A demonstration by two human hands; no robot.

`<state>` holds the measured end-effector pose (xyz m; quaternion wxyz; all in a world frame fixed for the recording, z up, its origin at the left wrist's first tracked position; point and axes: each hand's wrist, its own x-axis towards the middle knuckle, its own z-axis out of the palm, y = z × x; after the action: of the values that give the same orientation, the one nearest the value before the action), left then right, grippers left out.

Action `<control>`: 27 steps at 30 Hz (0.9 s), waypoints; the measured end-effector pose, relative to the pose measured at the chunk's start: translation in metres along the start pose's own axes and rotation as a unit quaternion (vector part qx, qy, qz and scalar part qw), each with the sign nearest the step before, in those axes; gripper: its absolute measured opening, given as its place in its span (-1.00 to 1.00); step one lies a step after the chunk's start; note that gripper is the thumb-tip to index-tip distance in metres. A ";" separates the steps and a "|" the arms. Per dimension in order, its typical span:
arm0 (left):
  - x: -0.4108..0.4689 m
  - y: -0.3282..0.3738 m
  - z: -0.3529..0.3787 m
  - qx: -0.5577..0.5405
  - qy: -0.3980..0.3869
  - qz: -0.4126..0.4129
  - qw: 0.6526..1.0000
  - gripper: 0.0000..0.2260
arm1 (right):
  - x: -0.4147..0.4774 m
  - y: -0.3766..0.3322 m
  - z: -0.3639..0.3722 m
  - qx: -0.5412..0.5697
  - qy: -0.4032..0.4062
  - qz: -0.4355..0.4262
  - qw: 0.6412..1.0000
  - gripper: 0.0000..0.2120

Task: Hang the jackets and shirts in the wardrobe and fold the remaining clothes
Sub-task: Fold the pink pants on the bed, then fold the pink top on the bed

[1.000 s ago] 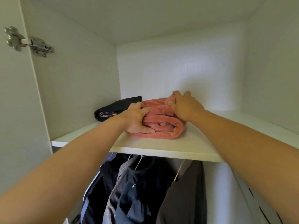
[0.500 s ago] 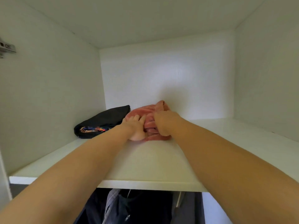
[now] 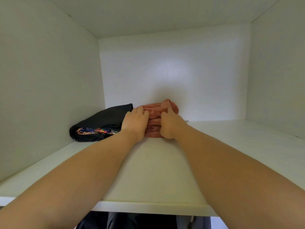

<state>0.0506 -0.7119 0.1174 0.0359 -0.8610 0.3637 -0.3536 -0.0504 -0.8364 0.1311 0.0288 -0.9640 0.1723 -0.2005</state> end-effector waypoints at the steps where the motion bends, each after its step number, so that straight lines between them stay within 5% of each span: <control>1: -0.001 0.000 0.002 -0.051 0.001 -0.005 0.999 -0.56 | -0.001 0.000 0.000 -0.010 0.021 -0.006 1.000 -0.56; 5: -0.007 -0.005 0.005 -0.177 -0.023 0.002 0.984 -0.66 | -0.010 -0.001 -0.004 -0.049 0.063 -0.014 0.997 -0.67; 9: -0.009 -0.004 0.008 -0.173 -0.078 0.018 0.982 -0.76 | -0.017 0.001 0.001 -0.086 -0.046 -0.022 0.995 -0.73; 17: -0.011 0.000 0.018 -0.234 -0.155 -0.005 0.960 -0.64 | -0.017 -0.002 0.006 -0.046 -0.151 -0.041 0.987 -0.52; 27: -0.024 -0.008 -0.008 -0.198 -0.126 -0.035 0.971 -0.80 | -0.030 -0.001 -0.007 0.024 -0.019 0.002 1.000 -0.82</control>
<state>0.0389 -0.6889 0.1116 -0.1021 -0.9010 0.3883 -0.1645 -0.0784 -0.8254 0.1259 0.0558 -0.9663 0.1686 -0.1864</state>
